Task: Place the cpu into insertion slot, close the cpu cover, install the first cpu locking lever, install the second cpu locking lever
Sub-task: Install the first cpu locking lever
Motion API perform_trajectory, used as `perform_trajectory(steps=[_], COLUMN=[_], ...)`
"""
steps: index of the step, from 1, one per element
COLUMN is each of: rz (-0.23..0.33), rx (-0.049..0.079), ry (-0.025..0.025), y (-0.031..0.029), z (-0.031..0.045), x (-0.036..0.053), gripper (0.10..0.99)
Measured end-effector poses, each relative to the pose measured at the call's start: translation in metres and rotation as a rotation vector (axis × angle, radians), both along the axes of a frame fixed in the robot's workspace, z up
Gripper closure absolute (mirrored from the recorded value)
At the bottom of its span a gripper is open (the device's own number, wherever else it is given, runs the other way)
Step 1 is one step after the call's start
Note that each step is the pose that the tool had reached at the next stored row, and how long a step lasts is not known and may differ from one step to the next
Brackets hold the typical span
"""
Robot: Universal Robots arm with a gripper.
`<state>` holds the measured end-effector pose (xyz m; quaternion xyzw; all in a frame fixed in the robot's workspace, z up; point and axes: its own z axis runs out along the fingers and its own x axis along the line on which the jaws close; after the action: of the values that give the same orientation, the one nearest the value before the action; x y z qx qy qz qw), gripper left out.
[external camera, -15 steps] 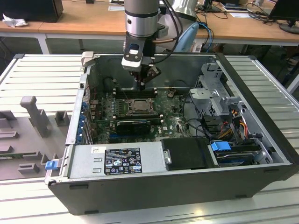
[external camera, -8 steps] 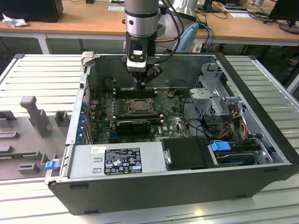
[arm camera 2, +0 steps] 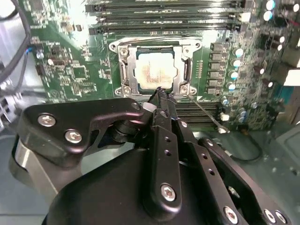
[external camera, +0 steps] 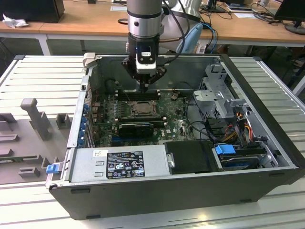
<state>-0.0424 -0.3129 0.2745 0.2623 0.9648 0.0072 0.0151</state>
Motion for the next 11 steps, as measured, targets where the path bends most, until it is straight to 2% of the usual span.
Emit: perform_trajectory(steps=[8, 11], rz=[0.126, 0.146], rx=[0.000, 0.000], ry=[0.0000, 0.0000], y=[0.0000, 0.0000], z=[-0.0001, -0.0001], x=[0.0000, 0.0000], gripper=[0.980, 0.980])
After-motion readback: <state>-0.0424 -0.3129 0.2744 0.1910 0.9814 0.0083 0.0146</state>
